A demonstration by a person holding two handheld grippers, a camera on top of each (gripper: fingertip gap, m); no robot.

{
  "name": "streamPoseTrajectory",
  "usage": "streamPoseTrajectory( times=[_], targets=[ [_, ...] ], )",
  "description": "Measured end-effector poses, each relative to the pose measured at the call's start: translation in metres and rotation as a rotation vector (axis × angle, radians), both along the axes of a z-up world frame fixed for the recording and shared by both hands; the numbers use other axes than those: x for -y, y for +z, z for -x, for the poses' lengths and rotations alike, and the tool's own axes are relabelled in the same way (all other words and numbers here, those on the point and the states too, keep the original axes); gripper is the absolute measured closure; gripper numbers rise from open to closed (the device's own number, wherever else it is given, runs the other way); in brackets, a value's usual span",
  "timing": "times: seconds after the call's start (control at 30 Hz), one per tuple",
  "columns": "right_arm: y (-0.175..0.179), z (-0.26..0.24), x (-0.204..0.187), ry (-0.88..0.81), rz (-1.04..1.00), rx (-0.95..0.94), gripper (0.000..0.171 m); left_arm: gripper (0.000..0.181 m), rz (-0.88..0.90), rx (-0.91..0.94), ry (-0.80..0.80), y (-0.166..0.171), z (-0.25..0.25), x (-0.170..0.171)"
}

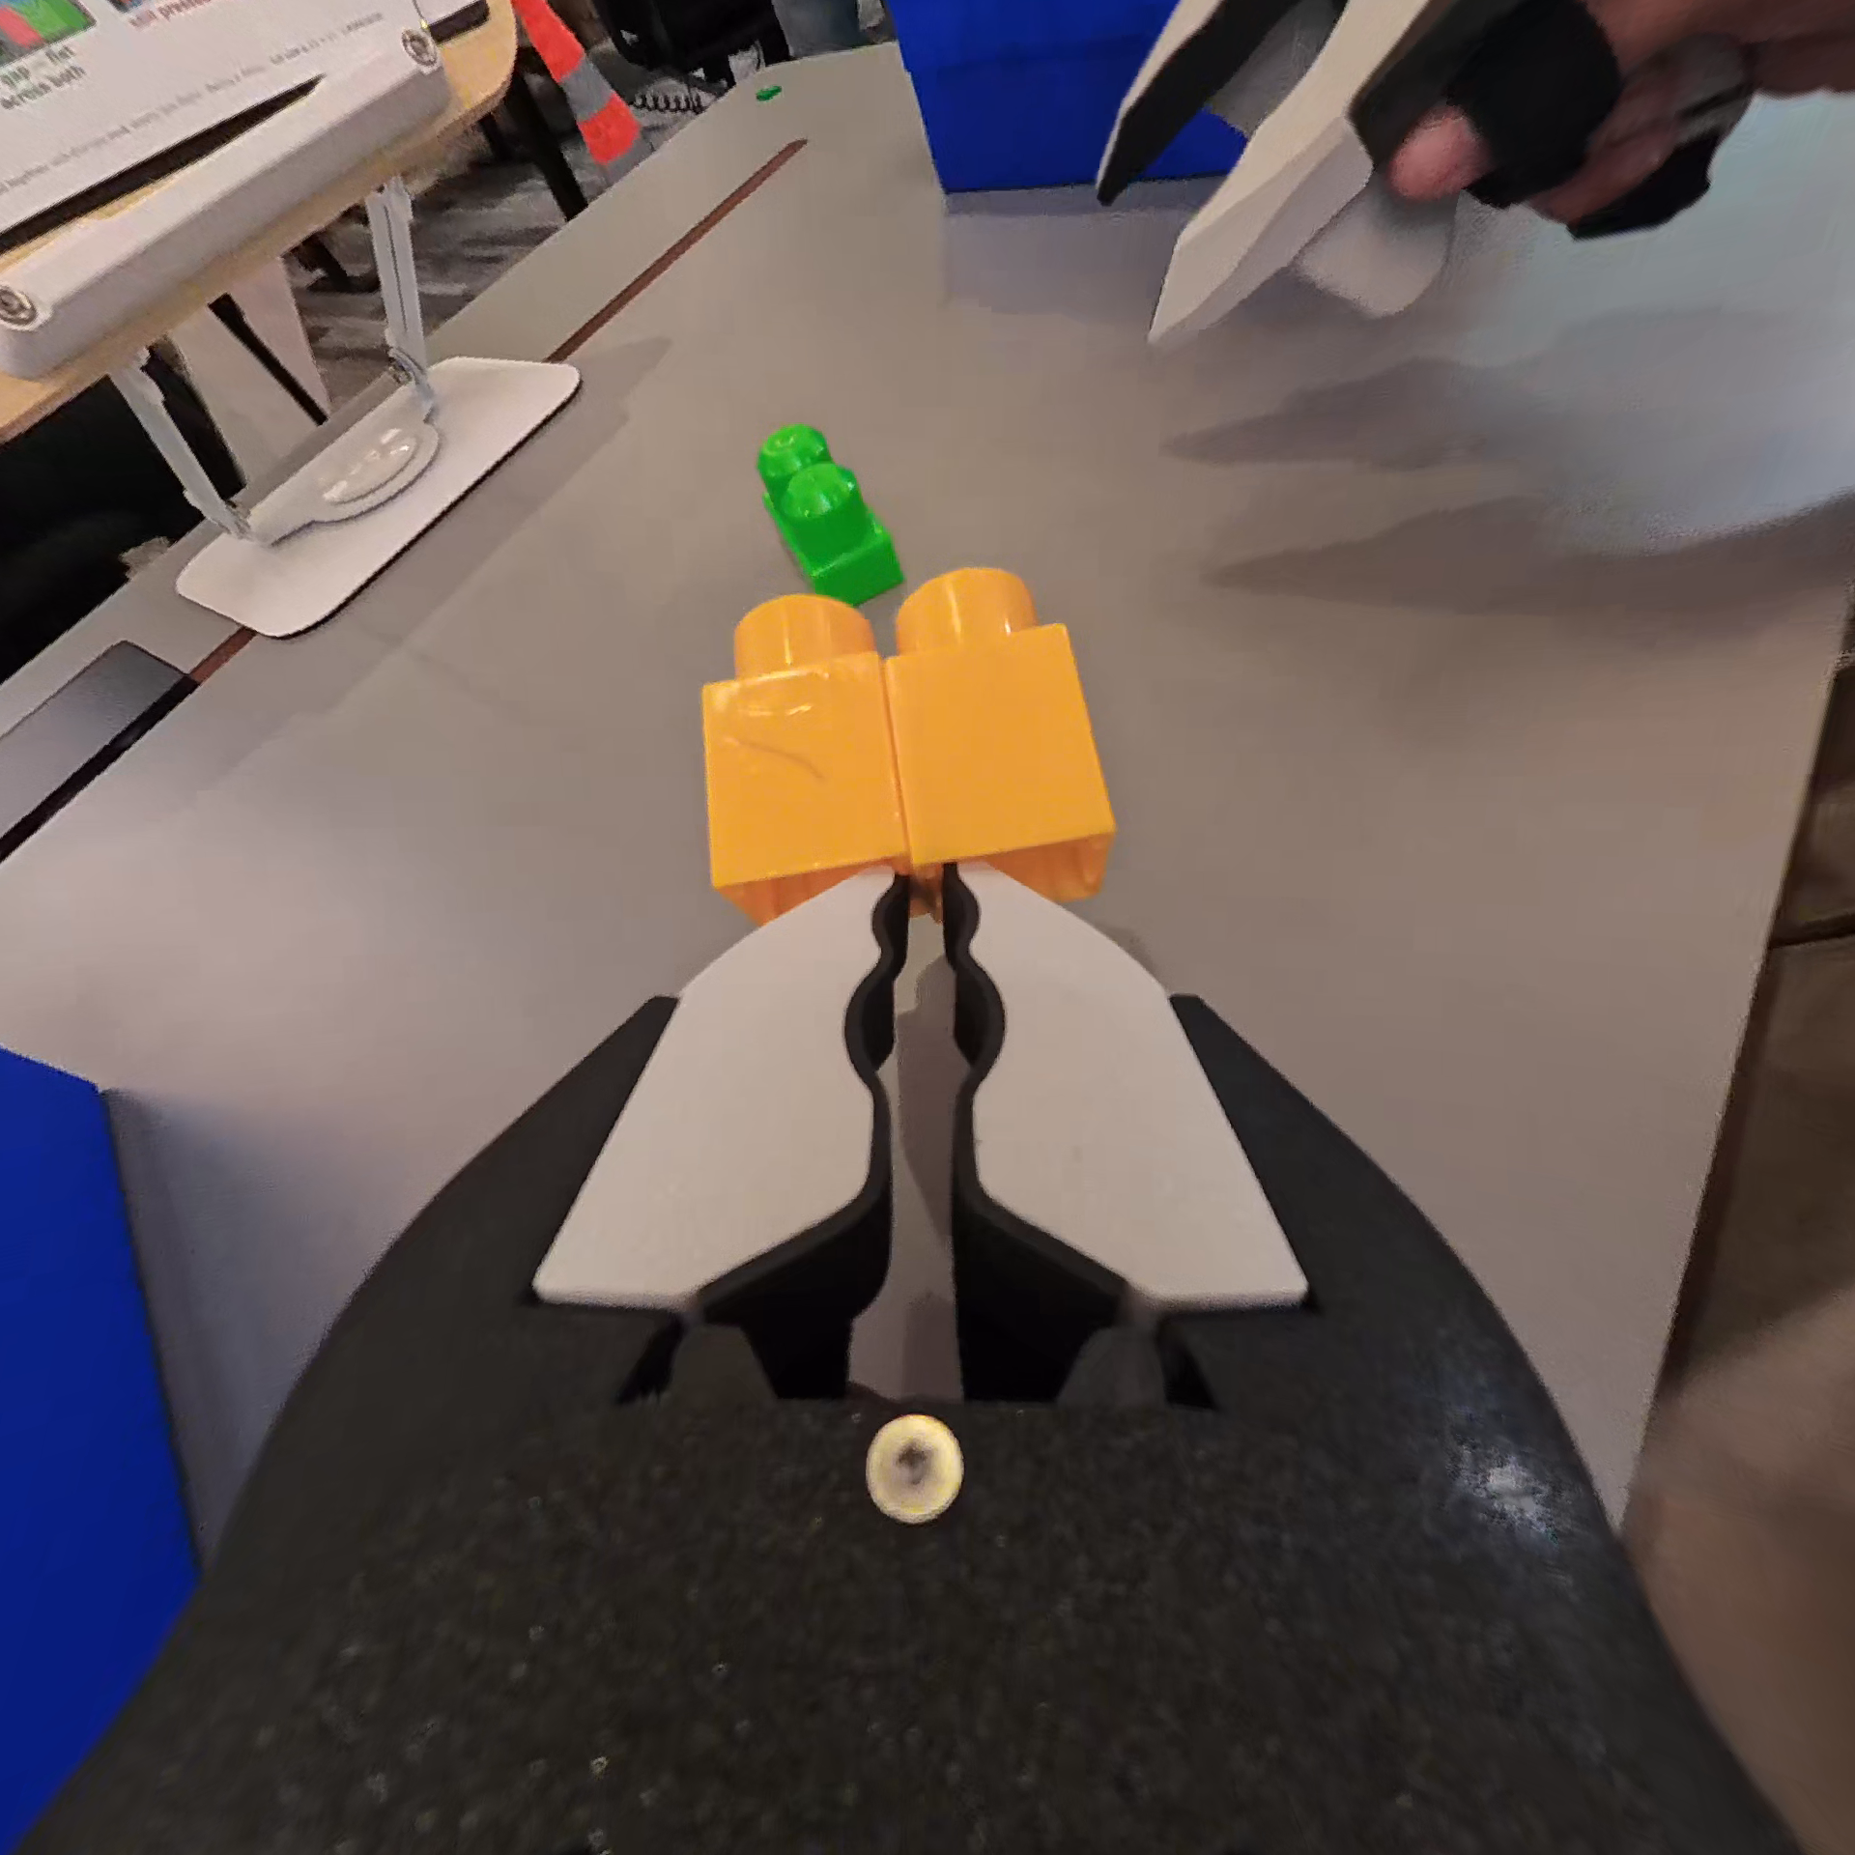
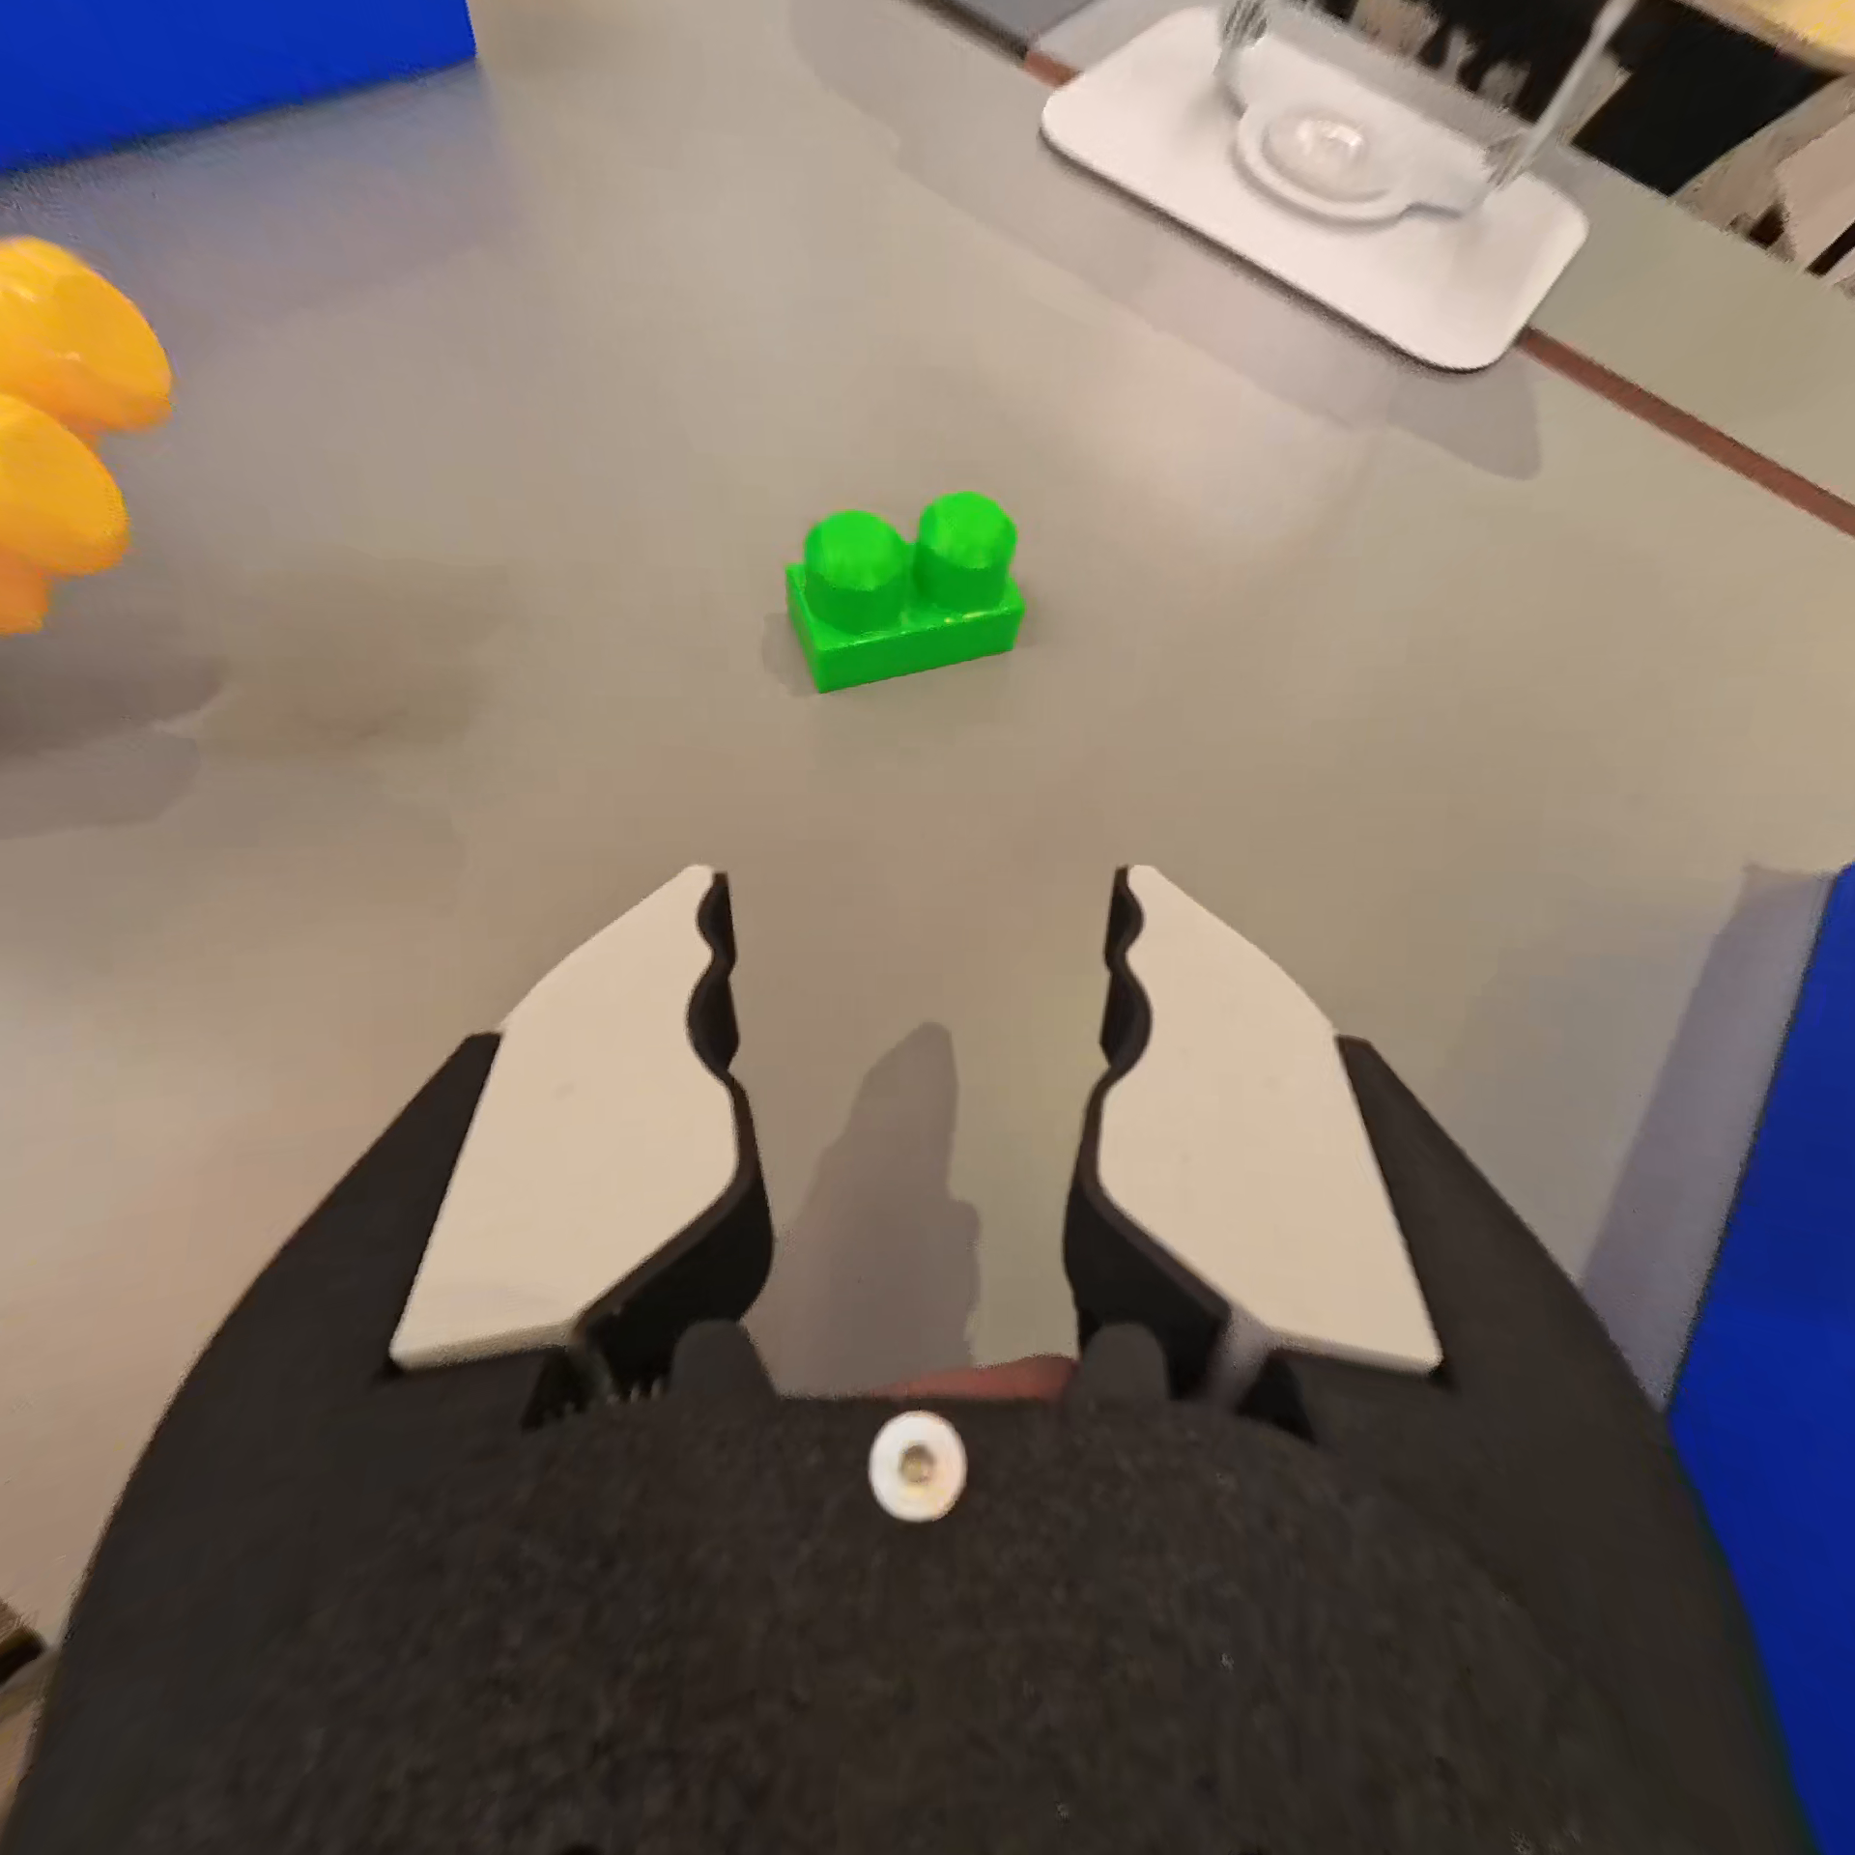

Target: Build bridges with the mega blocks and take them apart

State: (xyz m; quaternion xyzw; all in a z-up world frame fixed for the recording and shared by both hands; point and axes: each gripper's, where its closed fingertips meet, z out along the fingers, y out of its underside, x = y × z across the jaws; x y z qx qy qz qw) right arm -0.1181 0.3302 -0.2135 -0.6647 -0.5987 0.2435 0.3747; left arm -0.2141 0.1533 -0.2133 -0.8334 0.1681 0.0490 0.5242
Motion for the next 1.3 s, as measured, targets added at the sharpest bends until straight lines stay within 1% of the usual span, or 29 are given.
streamPoseTrajectory(
  times=[0.13,0.23,0.3,0.4,0.47,0.57,0.67,0.87,0.9,0.97,1.1,1.17,1.23,1.3],
  targets=[
    [-0.008,0.040,-0.003,0.063,-0.007,0.141,0.087,0.175,0.004,0.013,-0.014,-0.001,-0.005,-0.002],
    [-0.015,0.069,-0.010,0.094,-0.044,0.229,0.082,0.175,0.008,0.035,-0.019,-0.002,-0.006,-0.002],
    [-0.022,0.085,-0.012,0.121,-0.066,0.278,0.081,0.175,0.008,0.052,-0.031,-0.001,-0.008,-0.001],
    [-0.034,0.099,-0.015,0.146,-0.095,0.347,0.082,0.175,0.011,0.051,-0.028,-0.001,-0.006,0.001],
    [-0.040,0.104,-0.018,0.152,-0.107,0.359,0.086,0.175,0.000,0.053,-0.025,0.001,-0.003,0.003],
    [-0.052,0.107,-0.019,0.178,-0.101,0.400,0.086,0.175,-0.008,0.058,-0.024,0.004,-0.001,0.006],
    [-0.054,0.111,-0.016,0.216,-0.078,0.403,0.098,0.175,-0.007,0.050,-0.029,0.005,-0.001,0.008],
    [-0.053,0.113,-0.017,0.226,-0.065,0.375,0.099,0.175,-0.009,0.042,-0.020,0.006,0.002,0.008],
    [-0.049,0.113,-0.015,0.230,-0.052,0.353,0.099,0.175,-0.013,0.041,-0.019,0.007,0.003,0.008],
    [-0.026,0.110,-0.011,0.235,-0.020,0.259,0.099,0.175,-0.015,0.037,-0.014,0.009,0.006,0.008],
    [0.045,0.088,0.015,0.299,0.084,-0.080,0.099,0.175,-0.042,0.012,0.005,0.015,0.012,0.006],
    [0.071,0.065,0.030,0.365,0.064,-0.242,0.099,0.175,-0.047,0.020,-0.006,0.018,0.010,0.005],
    [0.086,0.039,0.049,0.435,0.046,-0.372,0.099,0.175,-0.048,0.023,-0.008,0.019,0.010,0.006],
    [0.085,0.017,0.059,0.428,0.089,-0.428,0.099,0.175,-0.042,0.019,-0.006,0.018,0.010,0.006]
  ],
)
